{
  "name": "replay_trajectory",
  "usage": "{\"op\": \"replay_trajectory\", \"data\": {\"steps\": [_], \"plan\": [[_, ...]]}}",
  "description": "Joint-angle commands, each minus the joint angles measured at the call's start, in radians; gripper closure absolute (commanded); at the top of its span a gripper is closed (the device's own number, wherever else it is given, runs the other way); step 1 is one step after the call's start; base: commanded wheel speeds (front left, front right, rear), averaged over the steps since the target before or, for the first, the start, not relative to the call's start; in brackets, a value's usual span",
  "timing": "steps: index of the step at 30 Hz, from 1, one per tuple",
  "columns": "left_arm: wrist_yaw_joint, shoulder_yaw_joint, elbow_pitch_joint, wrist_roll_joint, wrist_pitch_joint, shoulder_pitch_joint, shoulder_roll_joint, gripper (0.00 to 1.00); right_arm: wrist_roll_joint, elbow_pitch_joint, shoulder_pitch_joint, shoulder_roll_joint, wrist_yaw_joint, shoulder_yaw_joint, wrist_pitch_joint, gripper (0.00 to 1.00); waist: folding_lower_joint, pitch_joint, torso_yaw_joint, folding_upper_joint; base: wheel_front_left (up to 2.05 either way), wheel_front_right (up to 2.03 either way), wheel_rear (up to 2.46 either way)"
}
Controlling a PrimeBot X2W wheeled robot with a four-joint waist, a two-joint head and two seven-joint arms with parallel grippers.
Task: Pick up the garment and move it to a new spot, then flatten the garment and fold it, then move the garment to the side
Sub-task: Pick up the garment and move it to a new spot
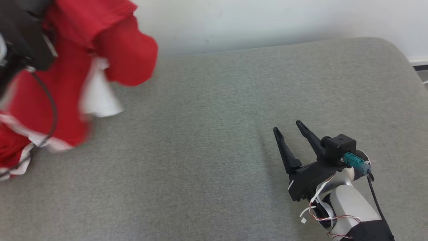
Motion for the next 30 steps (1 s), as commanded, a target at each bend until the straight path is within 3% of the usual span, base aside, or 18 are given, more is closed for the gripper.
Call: {"op": "replay_trajectory", "data": {"steps": [1, 9, 20, 30], "plan": [[0.009, -0.007, -0.037, -0.004, 0.006, 0.026, -0.004, 1.0, 0.014, 0.005, -0.003, -0.005, 0.0, 0.001, -0.01, 0.0, 0.0001, -0.011, -0.03, 0.0, 0.0, 0.0, 0.0], [0.044, -0.051, -0.189, 0.002, 0.028, 0.072, -0.049, 1.0, 0.026, 0.031, -0.017, -0.005, 0.0, -0.009, -0.029, 0.0, 0.0001, -0.01, -0.087, 0.0, 0.0, 0.0, 0.0], [0.081, -0.135, -0.349, 0.011, 0.023, 0.123, -0.181, 1.0, 0.037, 0.061, -0.026, -0.005, 0.0, -0.034, -0.055, 0.0, 0.0001, 0.008, -0.135, 0.0, 0.0, 0.0, 0.0], [0.107, -0.215, -0.249, -0.014, -0.101, 0.322, -0.298, 1.0, 0.021, 0.073, -0.032, -0.005, 0.0, -0.056, -0.07, 0.0, 0.0001, 0.016, -0.122, 0.0, 0.0, 0.0, 0.0]]}}
